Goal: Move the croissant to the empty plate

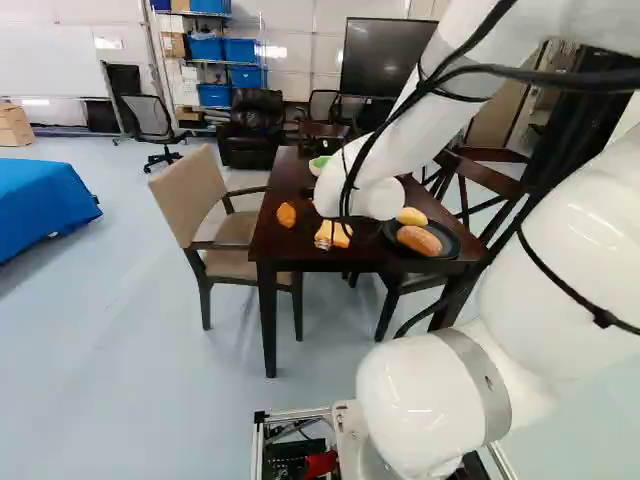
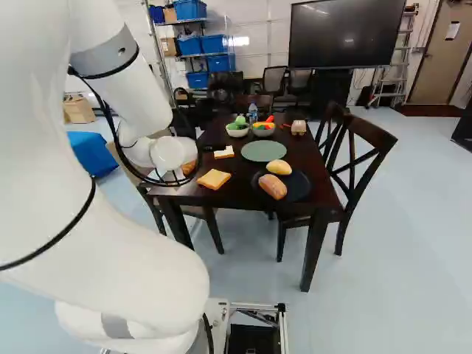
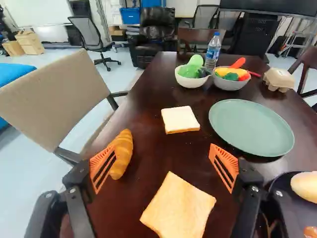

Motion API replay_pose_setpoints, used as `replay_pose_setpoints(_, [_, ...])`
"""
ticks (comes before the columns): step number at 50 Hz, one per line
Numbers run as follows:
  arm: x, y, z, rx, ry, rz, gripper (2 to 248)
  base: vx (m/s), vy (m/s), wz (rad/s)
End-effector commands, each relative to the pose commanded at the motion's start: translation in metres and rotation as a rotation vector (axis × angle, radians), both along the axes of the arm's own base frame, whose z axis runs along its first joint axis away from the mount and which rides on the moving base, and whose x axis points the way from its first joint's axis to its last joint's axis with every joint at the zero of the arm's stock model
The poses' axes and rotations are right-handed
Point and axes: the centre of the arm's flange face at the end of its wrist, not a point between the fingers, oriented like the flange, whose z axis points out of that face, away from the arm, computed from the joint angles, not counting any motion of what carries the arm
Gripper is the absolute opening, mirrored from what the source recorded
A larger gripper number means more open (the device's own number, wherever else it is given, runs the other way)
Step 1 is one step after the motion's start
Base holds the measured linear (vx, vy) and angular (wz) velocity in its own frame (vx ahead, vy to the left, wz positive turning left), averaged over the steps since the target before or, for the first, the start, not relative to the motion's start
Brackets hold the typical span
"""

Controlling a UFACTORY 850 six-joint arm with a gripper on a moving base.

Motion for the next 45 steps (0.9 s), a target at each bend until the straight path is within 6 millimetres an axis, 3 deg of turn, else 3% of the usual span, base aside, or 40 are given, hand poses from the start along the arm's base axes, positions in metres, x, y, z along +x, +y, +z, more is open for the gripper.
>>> replay_pose_setpoints(45, [0.047, 0.053, 0.024, -0.043, 0.241, 0.105, 247, 0.0, 0.0, 0.0])
